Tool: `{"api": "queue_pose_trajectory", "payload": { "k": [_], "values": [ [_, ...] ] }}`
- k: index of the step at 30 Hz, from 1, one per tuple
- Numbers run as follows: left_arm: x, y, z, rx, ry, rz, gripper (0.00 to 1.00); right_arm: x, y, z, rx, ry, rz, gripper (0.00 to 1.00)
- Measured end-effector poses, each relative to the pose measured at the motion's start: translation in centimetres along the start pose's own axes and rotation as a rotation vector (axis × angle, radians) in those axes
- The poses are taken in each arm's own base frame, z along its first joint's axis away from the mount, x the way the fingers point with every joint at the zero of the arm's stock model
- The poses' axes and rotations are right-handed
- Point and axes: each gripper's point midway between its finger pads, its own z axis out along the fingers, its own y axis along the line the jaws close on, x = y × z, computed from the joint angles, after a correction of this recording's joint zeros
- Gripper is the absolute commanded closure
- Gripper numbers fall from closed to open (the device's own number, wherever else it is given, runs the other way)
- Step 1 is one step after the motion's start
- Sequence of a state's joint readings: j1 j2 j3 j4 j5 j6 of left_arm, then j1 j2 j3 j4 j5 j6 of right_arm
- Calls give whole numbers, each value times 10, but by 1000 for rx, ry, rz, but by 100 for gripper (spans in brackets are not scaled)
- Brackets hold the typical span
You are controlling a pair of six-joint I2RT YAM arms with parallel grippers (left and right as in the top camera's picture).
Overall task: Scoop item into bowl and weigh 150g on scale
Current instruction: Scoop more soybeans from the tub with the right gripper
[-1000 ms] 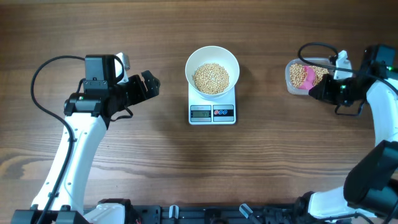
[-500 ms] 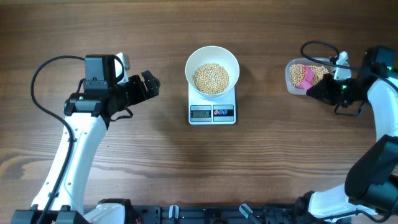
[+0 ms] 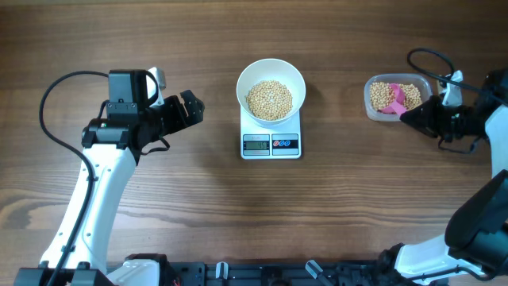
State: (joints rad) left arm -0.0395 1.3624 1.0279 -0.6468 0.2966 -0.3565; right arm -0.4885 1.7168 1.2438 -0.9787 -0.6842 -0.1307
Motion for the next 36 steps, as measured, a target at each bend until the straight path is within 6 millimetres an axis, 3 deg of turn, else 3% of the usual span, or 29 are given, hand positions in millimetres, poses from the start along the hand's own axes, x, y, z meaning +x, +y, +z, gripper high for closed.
{"api": "queue_pose_trajectory", "payload": {
  "k": [12, 24, 36],
  "values": [
    [3, 1, 0, -6, 13, -4, 0, -2, -5, -7, -19, -22, 29, 96],
    [5, 2, 0, -9, 20, -7, 0, -5, -15, -30, -109, -84, 108, 96],
    [5, 2, 0, -9, 20, -7, 0, -1, -12, -42, -188, -106, 111, 96]
  ]
}}
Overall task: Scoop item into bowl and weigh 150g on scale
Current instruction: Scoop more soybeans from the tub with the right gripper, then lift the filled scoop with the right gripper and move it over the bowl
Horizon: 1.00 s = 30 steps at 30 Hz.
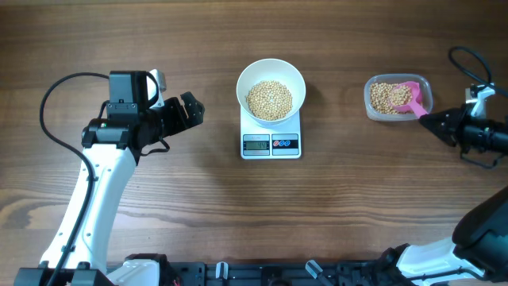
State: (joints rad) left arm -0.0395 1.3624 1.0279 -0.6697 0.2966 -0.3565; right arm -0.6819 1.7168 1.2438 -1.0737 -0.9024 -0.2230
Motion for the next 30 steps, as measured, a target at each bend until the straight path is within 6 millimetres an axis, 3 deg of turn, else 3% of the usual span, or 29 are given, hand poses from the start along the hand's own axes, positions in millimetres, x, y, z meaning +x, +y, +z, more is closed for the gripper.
{"api": "queue_pose_trajectory", "payload": {
  "k": [11, 17, 30],
  "values": [
    [0, 0, 0, 0, 0, 0, 0, -4, -7, -26, -69, -75, 62, 96],
    [0, 0, 0, 0, 0, 0, 0, -2, -1, -29, -107, -82, 50, 96],
    [0, 0, 0, 0, 0, 0, 0, -5, 35, -37, -310, -126, 44, 96]
  ]
}}
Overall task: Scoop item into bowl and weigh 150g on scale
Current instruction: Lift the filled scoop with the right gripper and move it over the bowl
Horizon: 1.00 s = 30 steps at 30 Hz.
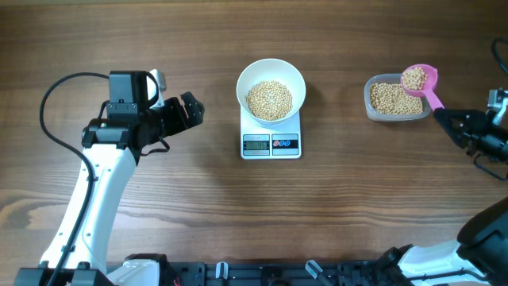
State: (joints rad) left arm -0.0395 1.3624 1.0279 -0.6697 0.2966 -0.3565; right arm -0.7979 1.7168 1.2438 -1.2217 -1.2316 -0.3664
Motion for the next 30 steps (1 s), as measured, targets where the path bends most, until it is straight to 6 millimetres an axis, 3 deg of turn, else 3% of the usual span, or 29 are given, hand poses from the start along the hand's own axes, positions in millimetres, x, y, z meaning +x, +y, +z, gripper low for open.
{"api": "queue_pose_trajectory", "payload": {
  "k": [12, 19, 30],
  "values": [
    [0, 0, 0, 0, 0, 0, 0, -1, 31, 3, -161, -27, 17, 96],
    [0, 0, 0, 0, 0, 0, 0, 10, 63, 30, -281, 43, -8, 96],
    [0, 0, 0, 0, 0, 0, 0, 46, 95, 75, -364, 216, -40, 96]
  ]
}}
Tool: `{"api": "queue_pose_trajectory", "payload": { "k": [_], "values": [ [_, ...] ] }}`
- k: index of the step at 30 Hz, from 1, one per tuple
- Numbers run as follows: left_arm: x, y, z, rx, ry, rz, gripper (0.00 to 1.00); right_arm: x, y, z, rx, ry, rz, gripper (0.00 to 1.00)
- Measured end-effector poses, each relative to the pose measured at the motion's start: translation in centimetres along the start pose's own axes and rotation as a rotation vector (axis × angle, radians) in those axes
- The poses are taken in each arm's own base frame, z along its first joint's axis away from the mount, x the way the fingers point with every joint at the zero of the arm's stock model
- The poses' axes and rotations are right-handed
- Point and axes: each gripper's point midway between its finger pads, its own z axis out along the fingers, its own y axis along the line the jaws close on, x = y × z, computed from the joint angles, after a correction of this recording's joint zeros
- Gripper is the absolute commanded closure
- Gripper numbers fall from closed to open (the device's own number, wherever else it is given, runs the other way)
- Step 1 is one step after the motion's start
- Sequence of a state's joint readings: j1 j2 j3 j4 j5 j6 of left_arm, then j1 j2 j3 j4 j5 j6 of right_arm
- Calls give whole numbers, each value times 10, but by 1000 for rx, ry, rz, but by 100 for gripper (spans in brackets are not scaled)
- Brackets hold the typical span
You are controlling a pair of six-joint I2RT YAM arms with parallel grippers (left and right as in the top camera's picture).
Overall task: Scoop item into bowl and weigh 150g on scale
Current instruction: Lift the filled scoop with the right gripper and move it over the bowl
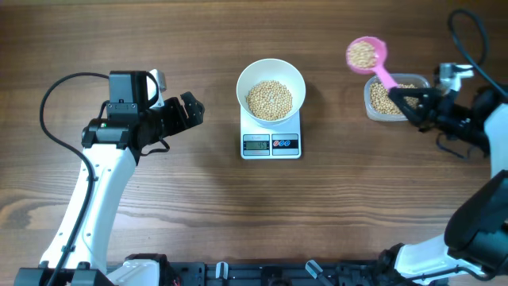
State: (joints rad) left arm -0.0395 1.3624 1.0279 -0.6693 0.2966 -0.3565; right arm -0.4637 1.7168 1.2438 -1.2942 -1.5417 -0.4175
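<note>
A white bowl (271,94) holding tan beans sits on a small white scale (271,143) at the table's middle. A clear tub (397,98) of the same beans stands to the right. My right gripper (409,106) is shut on the handle of a pink scoop (366,54), whose cup is full of beans and hangs left of and beyond the tub, between tub and bowl. Left of the bowl, my left gripper (192,109) stands open with nothing in it.
The scale's display (255,144) faces the front edge; its digits are too small to read. The right arm's black cable (468,32) loops at the back right corner. Bare wooden table (254,214) lies all around.
My right gripper has moved left with the loaded scoop. The scoop's cup was over the tub's far right corner; now it hangs left of the tub. The left arm has not moved.
At first the right gripper held the scoop down among the beans in the tub. Then it had drawn back to the right with the scoop at the tub's right side. Then the scoop was up and full, and now it is nearer the bowl.
</note>
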Motion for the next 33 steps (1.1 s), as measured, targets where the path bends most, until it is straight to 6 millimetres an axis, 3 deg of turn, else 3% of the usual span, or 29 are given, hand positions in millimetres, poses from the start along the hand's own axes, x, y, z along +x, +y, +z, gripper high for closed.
{"api": "queue_pose_trajectory", "payload": {
  "k": [8, 19, 24, 33],
  "values": [
    [0, 0, 0, 0, 0, 0, 0, 24, 4, 40, -24, 142, -20, 95],
    [0, 0, 0, 0, 0, 0, 0, 37, -24, 102, 128, 317, -68, 96],
    [0, 0, 0, 0, -1, 0, 0, 43, -21, 135, 144, 360, -97, 95],
    [0, 0, 0, 0, -1, 0, 0, 51, -39, 157, 281, 365, -122, 96]
  ]
}}
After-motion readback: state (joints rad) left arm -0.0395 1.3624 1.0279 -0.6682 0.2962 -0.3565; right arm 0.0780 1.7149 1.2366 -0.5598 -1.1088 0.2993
